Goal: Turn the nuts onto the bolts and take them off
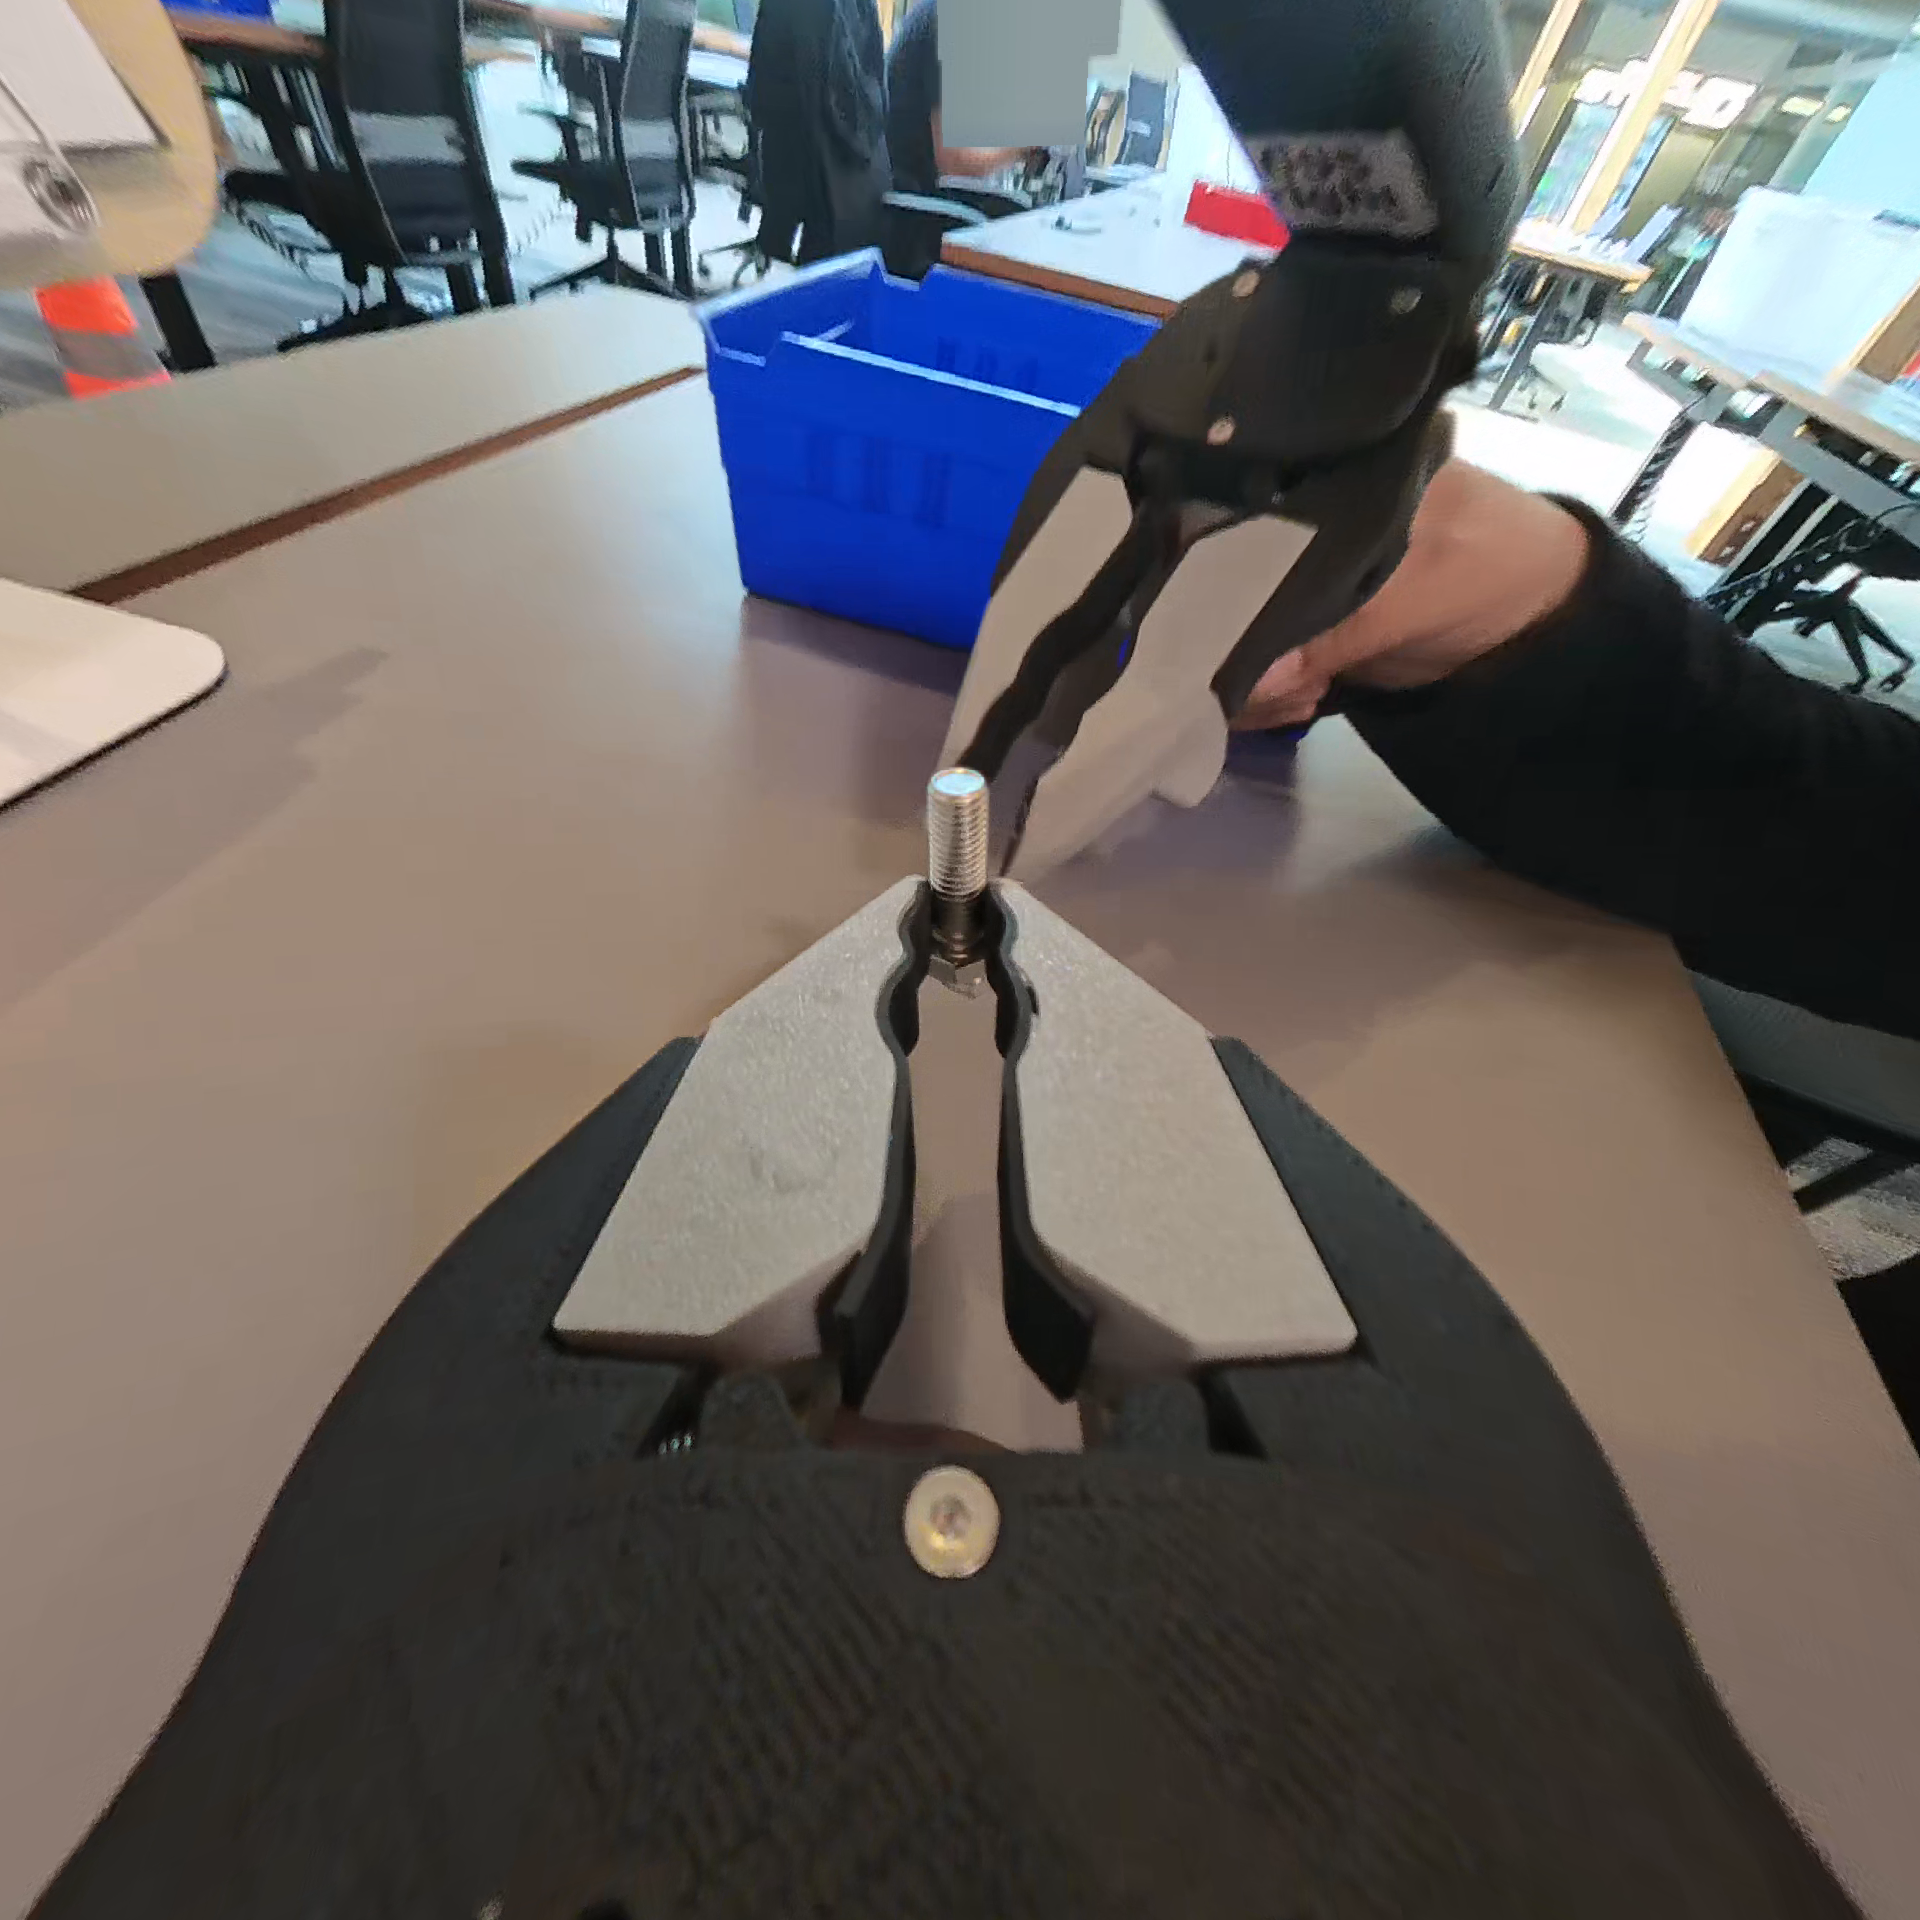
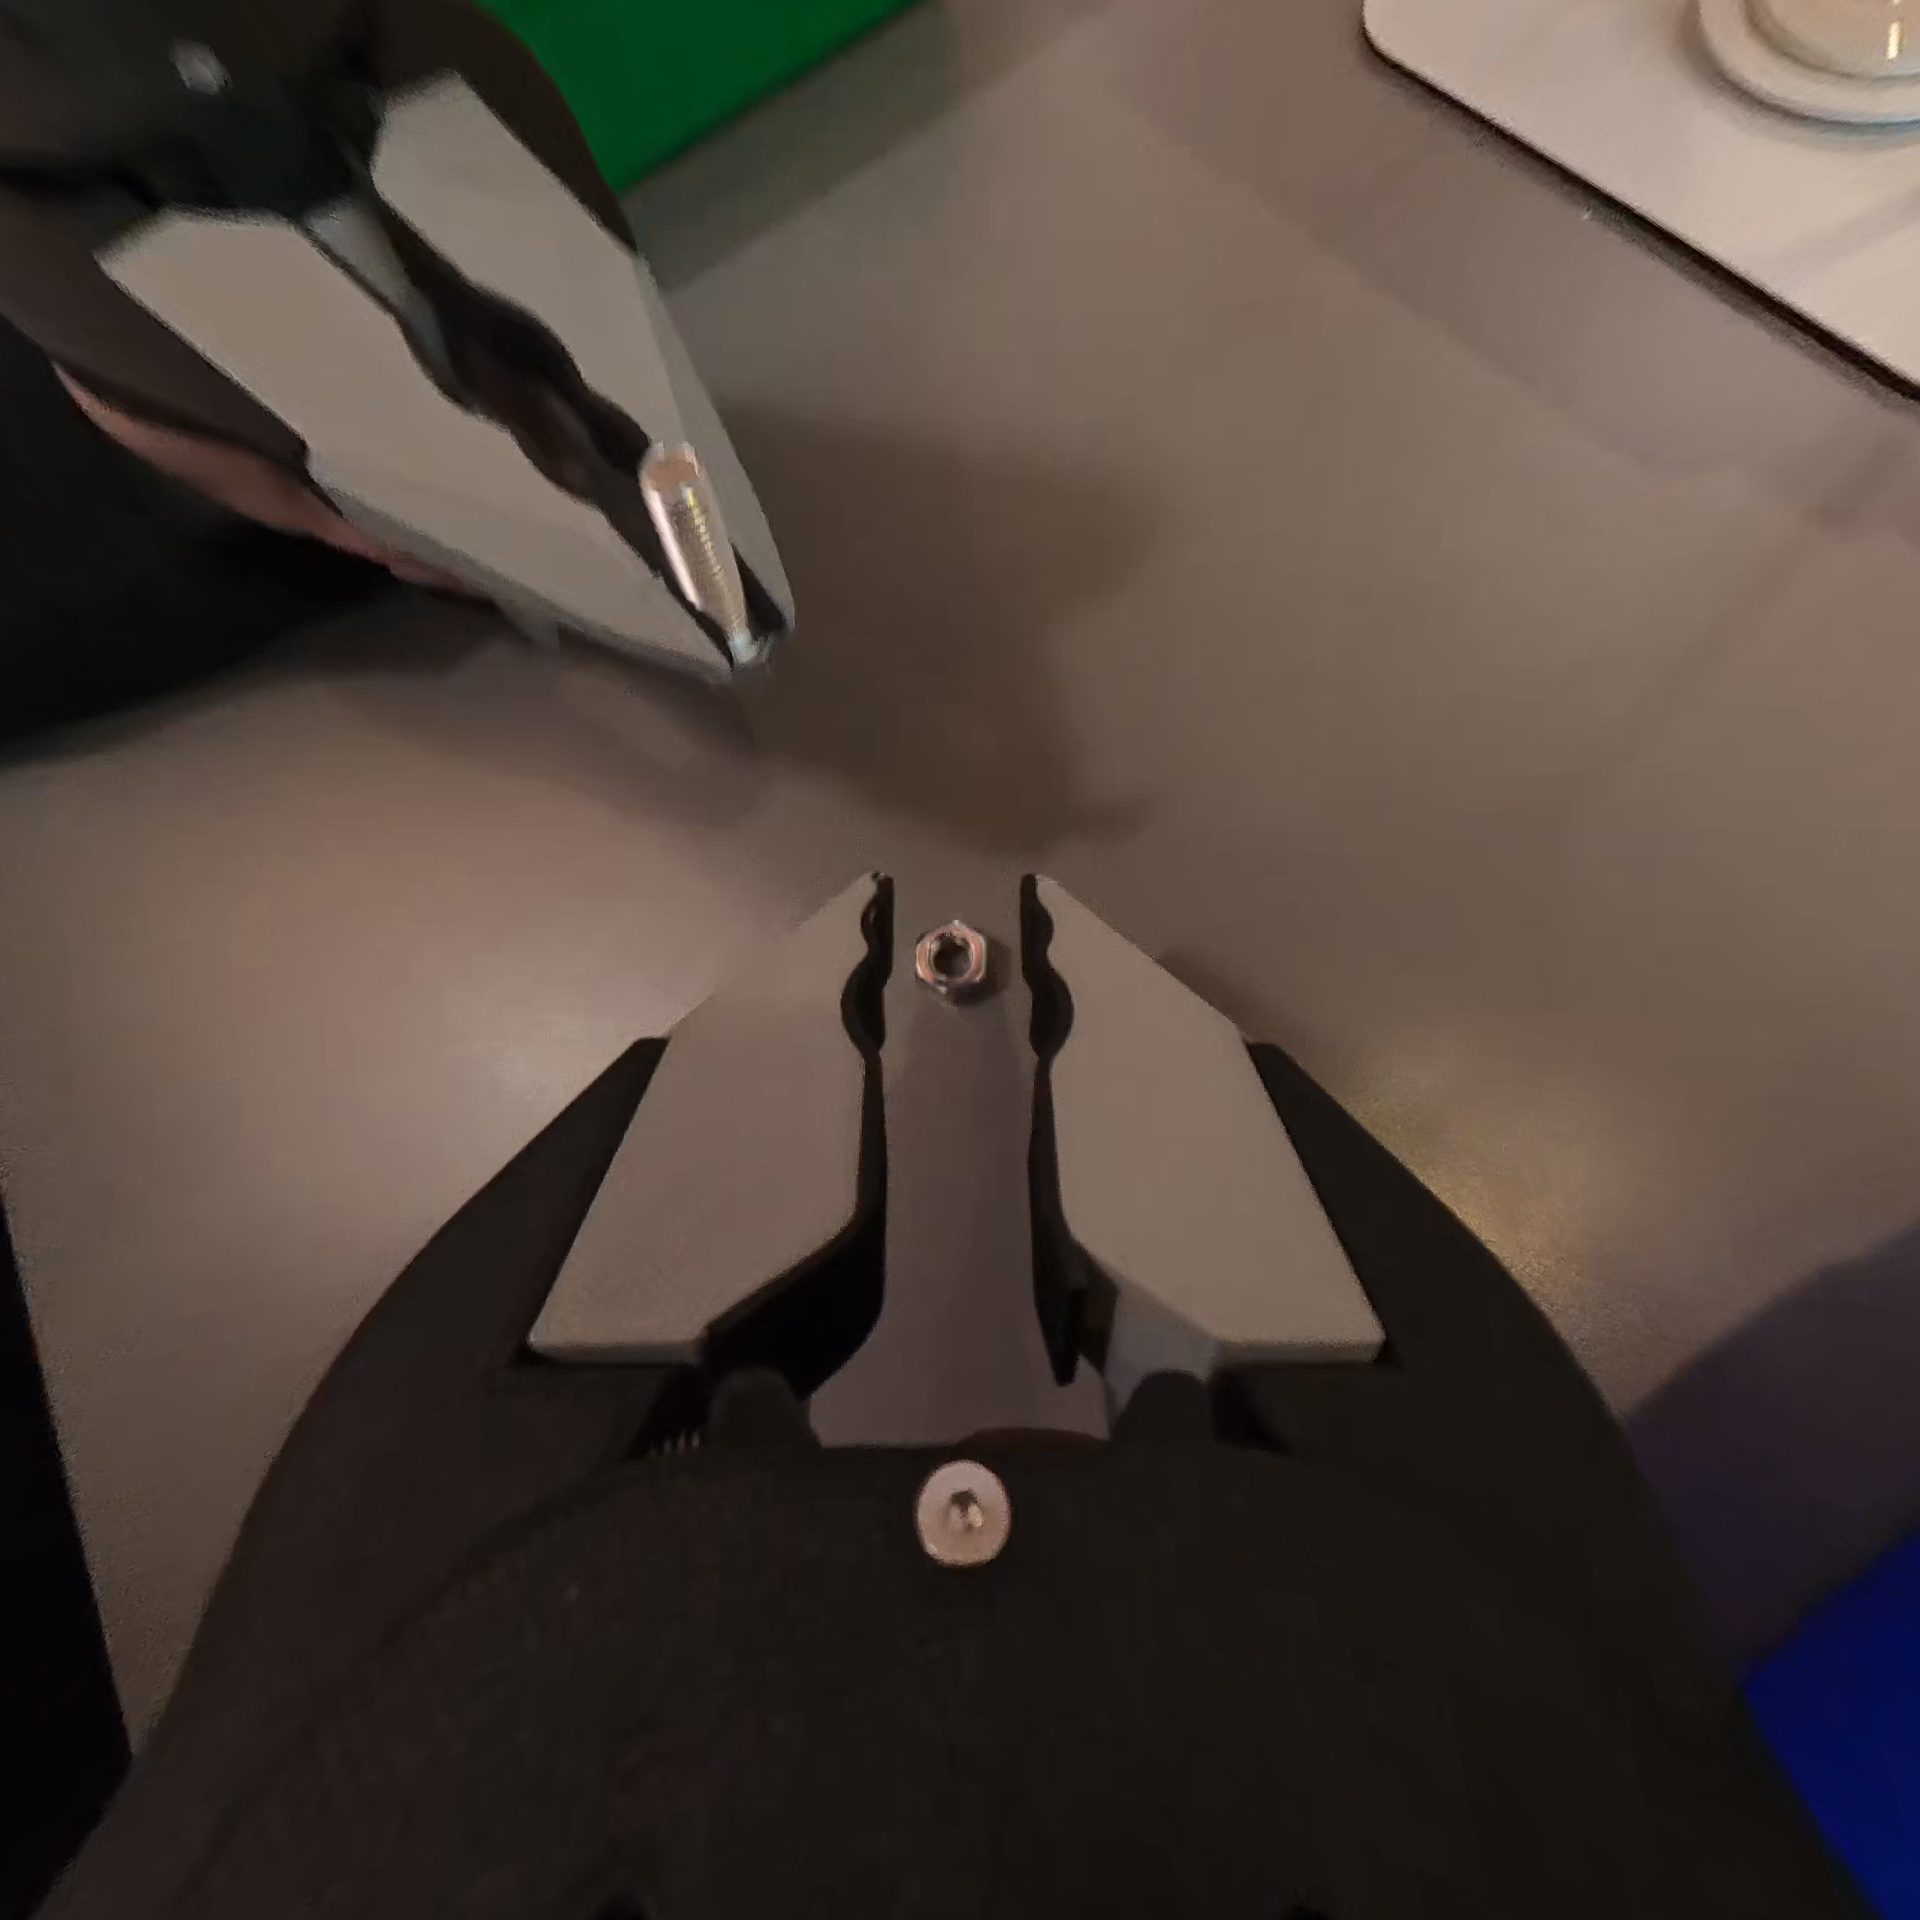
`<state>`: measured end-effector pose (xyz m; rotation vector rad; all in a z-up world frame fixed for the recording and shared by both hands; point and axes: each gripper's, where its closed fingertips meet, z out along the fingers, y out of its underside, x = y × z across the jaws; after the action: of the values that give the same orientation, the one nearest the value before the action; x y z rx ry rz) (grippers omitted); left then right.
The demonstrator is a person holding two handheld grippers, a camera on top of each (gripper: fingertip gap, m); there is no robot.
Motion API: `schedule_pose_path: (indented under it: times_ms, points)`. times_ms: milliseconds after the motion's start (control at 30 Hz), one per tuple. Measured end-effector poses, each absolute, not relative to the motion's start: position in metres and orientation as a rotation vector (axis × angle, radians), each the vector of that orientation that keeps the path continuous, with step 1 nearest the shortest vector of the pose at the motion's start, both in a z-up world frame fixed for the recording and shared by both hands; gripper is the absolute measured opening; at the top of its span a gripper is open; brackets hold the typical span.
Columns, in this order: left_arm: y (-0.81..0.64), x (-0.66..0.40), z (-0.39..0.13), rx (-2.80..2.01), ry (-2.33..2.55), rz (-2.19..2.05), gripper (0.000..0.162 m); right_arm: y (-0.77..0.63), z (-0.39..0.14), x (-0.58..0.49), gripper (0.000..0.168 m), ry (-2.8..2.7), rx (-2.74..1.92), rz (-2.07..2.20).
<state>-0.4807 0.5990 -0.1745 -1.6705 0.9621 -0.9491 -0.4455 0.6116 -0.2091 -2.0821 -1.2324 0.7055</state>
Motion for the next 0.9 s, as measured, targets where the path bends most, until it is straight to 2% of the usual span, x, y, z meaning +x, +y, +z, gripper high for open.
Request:
schedule_pose_path:
  times_ms: [200,500,600,633,900]
  points:
    - [0.599,-0.487,-0.158,-1.566,0.914,-1.018,0.006,0.607,-0.23,-0.439,0.024,-1.361,-2.123,0.578]
    - [0.598,-0.484,-0.161,-1.576,0.94,-1.015,0.007,0.607,-0.248,-0.443,0.026,-1.404,-2.151,0.526]
    - [0.596,-0.483,-0.161,-1.57,0.957,-1.016,0.007,0.608,-0.248,-0.445,0.022,-1.398,-2.142,0.521]
    - [0.595,-0.483,-0.162,-1.57,0.959,-1.01,0.007,0.608,-0.248,-0.445,0.014,-1.404,-2.136,0.516]
    - [0.582,-0.477,-0.162,-1.535,1.038,-1.033,0.007,0.604,-0.225,-0.454,0.014,-1.333,-2.075,0.631]
